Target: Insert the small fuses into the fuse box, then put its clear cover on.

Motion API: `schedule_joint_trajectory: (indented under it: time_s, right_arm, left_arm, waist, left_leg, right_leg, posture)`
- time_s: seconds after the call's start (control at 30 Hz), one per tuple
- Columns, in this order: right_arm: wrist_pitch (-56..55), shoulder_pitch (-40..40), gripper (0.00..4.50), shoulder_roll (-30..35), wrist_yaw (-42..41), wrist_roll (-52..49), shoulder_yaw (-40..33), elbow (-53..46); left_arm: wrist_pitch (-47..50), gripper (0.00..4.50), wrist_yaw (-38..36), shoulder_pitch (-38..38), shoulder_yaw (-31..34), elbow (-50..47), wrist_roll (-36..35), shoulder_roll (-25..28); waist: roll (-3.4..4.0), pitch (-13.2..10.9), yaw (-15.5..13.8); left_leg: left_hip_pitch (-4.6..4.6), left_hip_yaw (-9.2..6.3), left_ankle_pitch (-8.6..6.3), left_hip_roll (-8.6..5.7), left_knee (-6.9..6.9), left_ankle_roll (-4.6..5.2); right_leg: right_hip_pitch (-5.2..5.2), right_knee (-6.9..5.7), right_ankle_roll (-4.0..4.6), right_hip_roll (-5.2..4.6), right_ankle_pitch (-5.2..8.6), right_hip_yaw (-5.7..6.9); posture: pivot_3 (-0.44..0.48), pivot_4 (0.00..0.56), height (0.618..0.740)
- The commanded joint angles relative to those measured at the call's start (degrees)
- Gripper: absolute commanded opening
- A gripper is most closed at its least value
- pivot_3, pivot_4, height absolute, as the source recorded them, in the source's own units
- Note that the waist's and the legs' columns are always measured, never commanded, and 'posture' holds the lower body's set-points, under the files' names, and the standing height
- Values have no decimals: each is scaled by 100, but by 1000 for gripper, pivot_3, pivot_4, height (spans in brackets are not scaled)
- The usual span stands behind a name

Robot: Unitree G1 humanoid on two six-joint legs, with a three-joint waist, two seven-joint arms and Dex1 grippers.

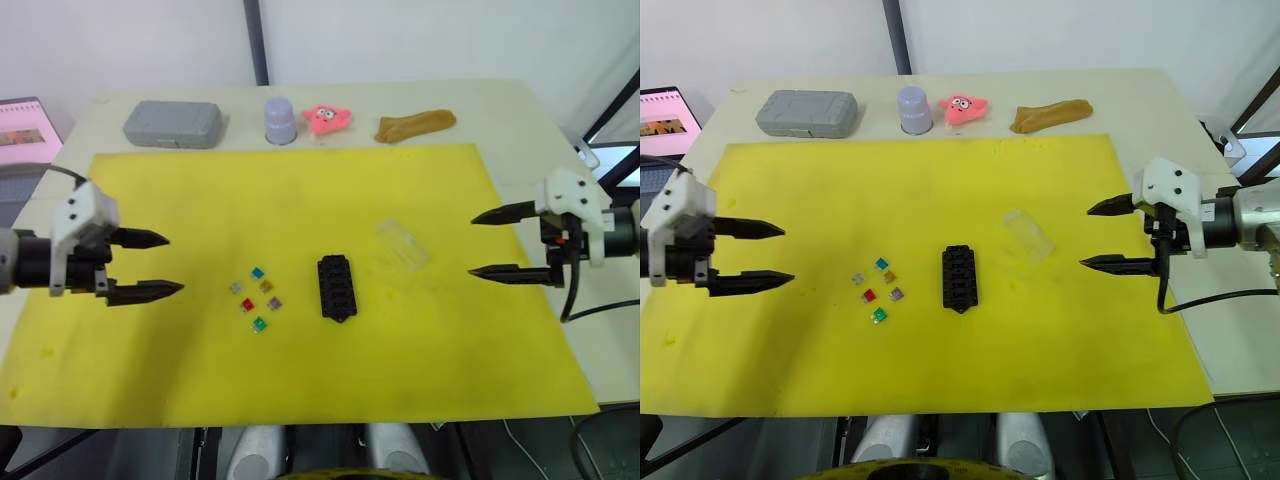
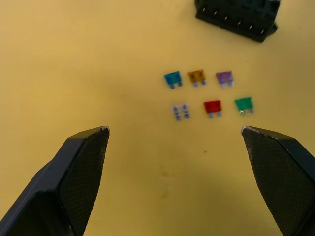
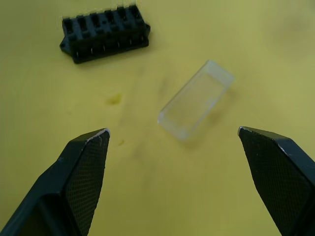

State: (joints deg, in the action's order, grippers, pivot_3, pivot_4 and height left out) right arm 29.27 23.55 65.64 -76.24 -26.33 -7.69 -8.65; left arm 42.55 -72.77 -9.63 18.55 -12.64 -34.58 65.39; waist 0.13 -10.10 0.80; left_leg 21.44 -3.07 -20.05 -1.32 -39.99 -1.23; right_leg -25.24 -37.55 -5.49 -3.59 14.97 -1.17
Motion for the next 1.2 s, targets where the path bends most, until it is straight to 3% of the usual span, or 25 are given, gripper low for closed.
schedule_joint_trajectory:
  time_s: [0.03, 0.3, 0.5, 0.87, 1.0, 1.2]
  right_arm:
    - [288, 283, 4410, -212, 383, -250, -24, -594]
    - [1198, 1200, 4410, -1581, 1751, -314, 910, -1597]
    - [1639, 1454, 4410, -1716, 1783, -382, 1344, -1865]
    - [2300, 2643, 4410, -2298, 1695, -378, 2383, -1755]
    - [2189, 2761, 4500, -2352, 1722, -263, 2472, -1663]
    - [2221, 2769, 4500, -2351, 1716, -278, 2433, -1690]
  left_arm:
    - [758, 4500, 421, -168, 56, -154, -572, -278]
    - [3784, 4500, 2293, 237, 1422, -70, -2843, -1807]
    - [4864, 4500, 3461, 188, 2092, 315, -3819, -2289]
    - [4809, 4500, 5435, 494, 1350, 1660, -5883, -2231]
    - [4424, 3285, 6052, 164, 1060, 2092, -6186, -2195]
    - [4270, 3285, 6302, -310, 648, 2476, -6216, -2177]
  waist:
    - [0, 0, -1]
    - [-6, 3, 25]
    - [-24, 12, -55]
    - [-34, 20, -16]
    - [-38, 22, -15]
    - [-39, 22, 2]
  left_leg:
    - [0, 0, 0, 0, -1, 0]
    - [4, -8, 2, 1, -4, -5]
    - [4, -31, 28, -8, -5, -52]
    - [2, -34, 34, -12, 2, -66]
    - [1, -33, 35, -25, 1, -69]
    - [1, -35, 38, -26, 3, -73]
  right_leg:
    - [-1, -3, 0, -1, 0, 0]
    - [-13, -13, 0, -8, 0, -4]
    - [-1, -11, 0, -21, 0, 2]
    - [-12, -15, 3, -29, 0, -3]
    - [-10, -15, 2, -45, 0, -1]
    - [-12, -17, 2, -44, 0, 5]
  posture:
    - [0, 150, 740]
    - [0, 150, 740]
    - [0, 150, 740]
    - [0, 150, 740]
    - [0, 150, 740]
    - [0, 150, 740]
